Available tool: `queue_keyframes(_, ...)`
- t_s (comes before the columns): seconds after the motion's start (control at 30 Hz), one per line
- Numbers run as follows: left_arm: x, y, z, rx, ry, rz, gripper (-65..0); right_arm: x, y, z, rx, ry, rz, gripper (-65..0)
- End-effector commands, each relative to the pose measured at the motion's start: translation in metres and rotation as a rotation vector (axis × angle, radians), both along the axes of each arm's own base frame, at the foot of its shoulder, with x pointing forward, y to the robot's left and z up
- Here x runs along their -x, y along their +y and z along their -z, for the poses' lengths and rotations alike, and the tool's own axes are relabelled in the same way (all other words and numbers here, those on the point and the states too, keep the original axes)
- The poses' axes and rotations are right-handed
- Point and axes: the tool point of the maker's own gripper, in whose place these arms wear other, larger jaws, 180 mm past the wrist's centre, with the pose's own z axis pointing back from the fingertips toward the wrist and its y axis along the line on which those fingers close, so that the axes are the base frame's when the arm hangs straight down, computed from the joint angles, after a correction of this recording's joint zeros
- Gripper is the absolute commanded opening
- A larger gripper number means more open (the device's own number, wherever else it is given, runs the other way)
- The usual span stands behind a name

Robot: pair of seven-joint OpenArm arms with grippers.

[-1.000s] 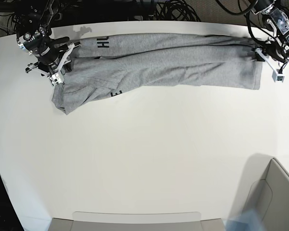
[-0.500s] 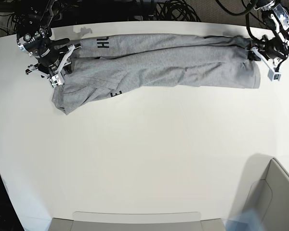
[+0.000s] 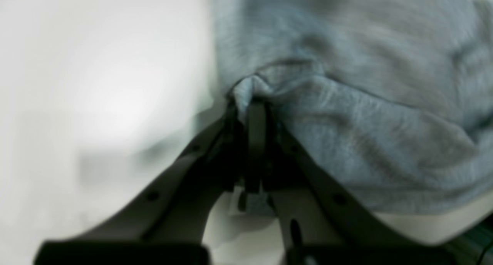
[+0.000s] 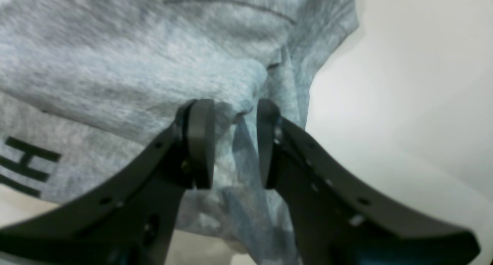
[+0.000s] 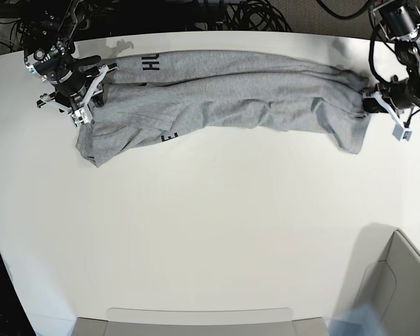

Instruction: Fold the T-shirt properly

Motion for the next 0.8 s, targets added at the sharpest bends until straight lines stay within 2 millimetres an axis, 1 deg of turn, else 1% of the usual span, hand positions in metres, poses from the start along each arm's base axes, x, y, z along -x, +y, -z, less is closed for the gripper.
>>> queue_keyframes(0.0, 0.068, 0.048, 0.024, -0.138, 0.29, -0.076, -65.0, -0.006, 0.002, -0.009, -0.004, -0.038, -0.02, -45.9)
queue_keyframes(0.07, 0.063, 0.07, 0.019, -0.181, 0.279, -0.104, -65.0, -0.006, 0.002, -0.009, -0.004, -0.038, -0.02, -45.9)
queue_keyframes(0.17, 0.047, 0.087, 0.008, -0.214, 0.244, -0.113, -65.0, -0.008, 0.004, -0.01, -0.01, -0.043, -0.018, -45.9)
queue_keyframes(0.3, 0.035, 0.091, 0.001, -0.226, 0.223, -0.11, -65.0, -0.008, 0.004, -0.01, -0.011, -0.043, -0.017, -45.9)
queue_keyframes(0.43, 0.015, 0.094, -0.008, -0.229, 0.183, -0.116, -65.0, -0.008, 0.004, -0.01, -0.011, -0.045, -0.017, -45.9)
queue_keyframes(0.5, 0.015, 0.095, -0.011, -0.232, 0.192, -0.112, -65.0, -0.008, 0.004, -0.01, -0.011, -0.045, -0.017, -45.9)
queue_keyframes(0.53, 0.012, 0.097, -0.016, -0.246, 0.187, -0.106, -65.0, -0.008, 0.004, -0.01, -0.011, -0.045, -0.017, -45.9)
queue_keyframes(0.57, 0.005, 0.1, -0.026, -0.274, 0.168, -0.093, -65.0, -0.008, 0.004, -0.01, -0.013, -0.045, -0.017, -45.9)
queue_keyframes(0.7, -0.019, 0.106, -0.071, -0.403, 0.078, -0.037, -65.0, -0.011, 0.005, -0.012, -0.016, -0.053, -0.017, -45.9)
queue_keyframes(0.77, -0.033, 0.106, -0.092, -0.459, 0.012, -0.017, -65.0, -0.013, 0.009, -0.012, -0.029, -0.058, -0.012, -45.9)
